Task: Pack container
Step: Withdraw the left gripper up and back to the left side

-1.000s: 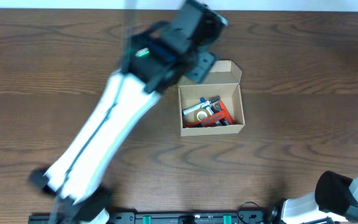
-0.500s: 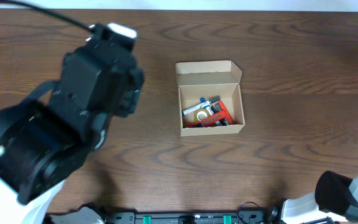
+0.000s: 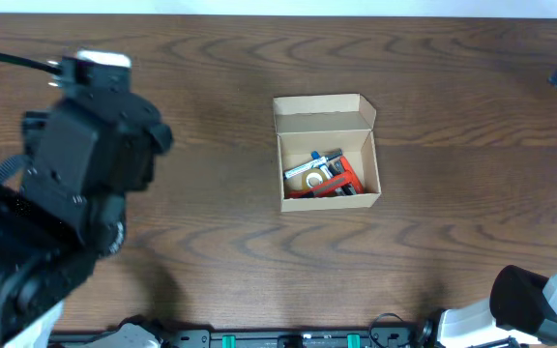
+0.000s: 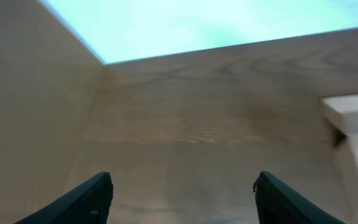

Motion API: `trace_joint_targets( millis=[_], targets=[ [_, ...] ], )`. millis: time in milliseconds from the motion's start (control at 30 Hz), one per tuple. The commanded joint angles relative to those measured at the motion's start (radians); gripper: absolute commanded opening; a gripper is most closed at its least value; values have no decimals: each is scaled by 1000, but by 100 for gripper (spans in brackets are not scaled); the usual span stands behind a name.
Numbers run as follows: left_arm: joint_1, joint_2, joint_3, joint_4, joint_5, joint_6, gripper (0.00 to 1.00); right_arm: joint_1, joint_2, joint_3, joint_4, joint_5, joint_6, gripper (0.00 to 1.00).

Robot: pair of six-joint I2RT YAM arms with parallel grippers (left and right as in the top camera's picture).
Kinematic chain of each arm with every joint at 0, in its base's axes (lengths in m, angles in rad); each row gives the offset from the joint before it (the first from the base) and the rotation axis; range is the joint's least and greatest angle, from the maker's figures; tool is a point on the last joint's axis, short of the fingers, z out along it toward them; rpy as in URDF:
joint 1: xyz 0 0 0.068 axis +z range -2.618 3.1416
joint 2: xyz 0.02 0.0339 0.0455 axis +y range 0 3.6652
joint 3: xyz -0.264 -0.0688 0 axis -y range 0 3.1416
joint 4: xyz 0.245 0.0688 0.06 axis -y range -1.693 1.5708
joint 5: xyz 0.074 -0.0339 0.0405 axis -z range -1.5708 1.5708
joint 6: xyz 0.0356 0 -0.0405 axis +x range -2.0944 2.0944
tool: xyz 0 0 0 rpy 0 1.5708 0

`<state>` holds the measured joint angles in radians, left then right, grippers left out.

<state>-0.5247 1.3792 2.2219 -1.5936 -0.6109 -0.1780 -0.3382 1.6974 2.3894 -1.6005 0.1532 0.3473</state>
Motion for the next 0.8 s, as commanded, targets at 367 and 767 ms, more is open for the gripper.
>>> trace_joint_targets(
  millis=[367, 767],
  targets=[
    [514, 222, -34, 64, 677, 22, 74, -5, 20, 8, 2, -180, 56, 99],
    [518, 270, -35, 66, 723, 21, 75, 0, 31, 2, 47, -322, 102, 92]
  ],
)
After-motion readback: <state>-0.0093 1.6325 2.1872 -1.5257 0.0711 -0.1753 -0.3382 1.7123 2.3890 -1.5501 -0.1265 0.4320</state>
